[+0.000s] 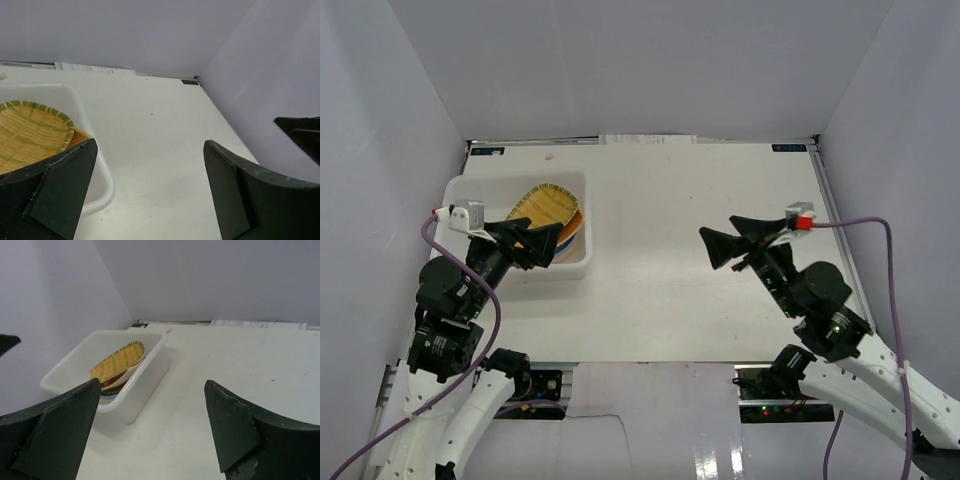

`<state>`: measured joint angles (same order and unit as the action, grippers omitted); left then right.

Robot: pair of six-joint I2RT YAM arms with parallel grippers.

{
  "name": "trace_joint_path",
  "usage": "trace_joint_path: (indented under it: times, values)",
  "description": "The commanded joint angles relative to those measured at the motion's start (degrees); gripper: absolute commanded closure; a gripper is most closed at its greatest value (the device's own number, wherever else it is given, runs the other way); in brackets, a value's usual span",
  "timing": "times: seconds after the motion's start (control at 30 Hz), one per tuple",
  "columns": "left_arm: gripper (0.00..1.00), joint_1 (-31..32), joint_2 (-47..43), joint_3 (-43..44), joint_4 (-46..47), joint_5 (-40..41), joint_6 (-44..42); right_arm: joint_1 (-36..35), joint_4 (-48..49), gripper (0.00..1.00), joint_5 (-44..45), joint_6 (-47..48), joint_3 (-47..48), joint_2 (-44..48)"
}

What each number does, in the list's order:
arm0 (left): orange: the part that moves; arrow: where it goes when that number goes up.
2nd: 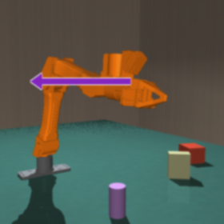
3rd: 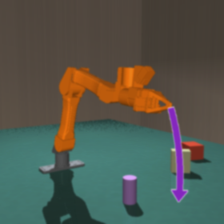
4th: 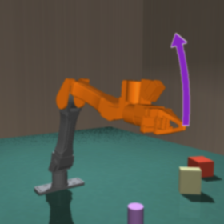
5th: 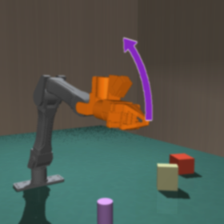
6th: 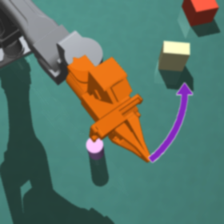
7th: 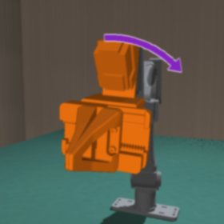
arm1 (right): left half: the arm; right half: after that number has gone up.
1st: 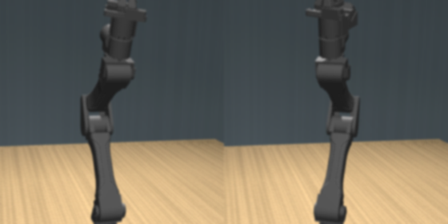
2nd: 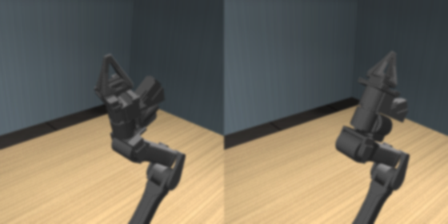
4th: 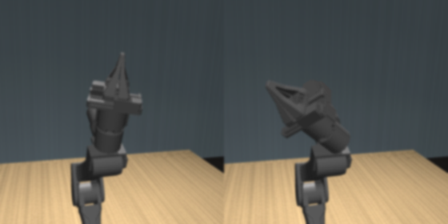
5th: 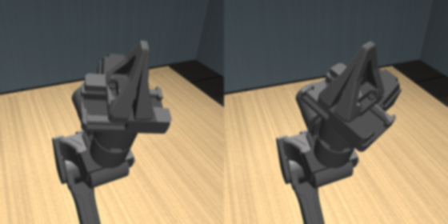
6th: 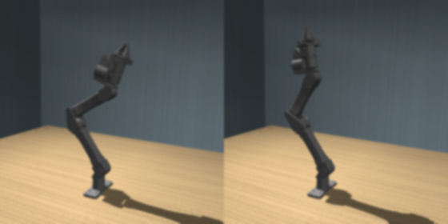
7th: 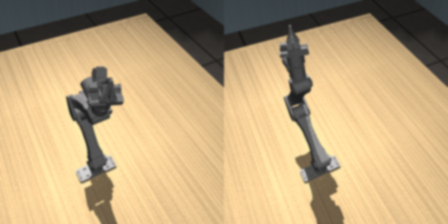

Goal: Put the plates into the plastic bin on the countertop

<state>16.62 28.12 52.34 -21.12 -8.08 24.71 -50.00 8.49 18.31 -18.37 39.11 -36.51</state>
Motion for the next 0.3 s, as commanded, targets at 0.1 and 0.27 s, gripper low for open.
trace_joint_path:
  times: [0.1, 0.27]
  values:
    - [0.02, 0.1, -1.7, -5.5, -2.4, -3.1, -0.4, 0.1, -8.4, 0.10, 10.6, 1.2, -8.8, 15.9]
    - [0.02, 0.2, -1.4, -6.6, 0.4, -4.8, -0.1, 0.1, -10.2, 0.10, 13.2, 3.2, -8.7, 21.4]
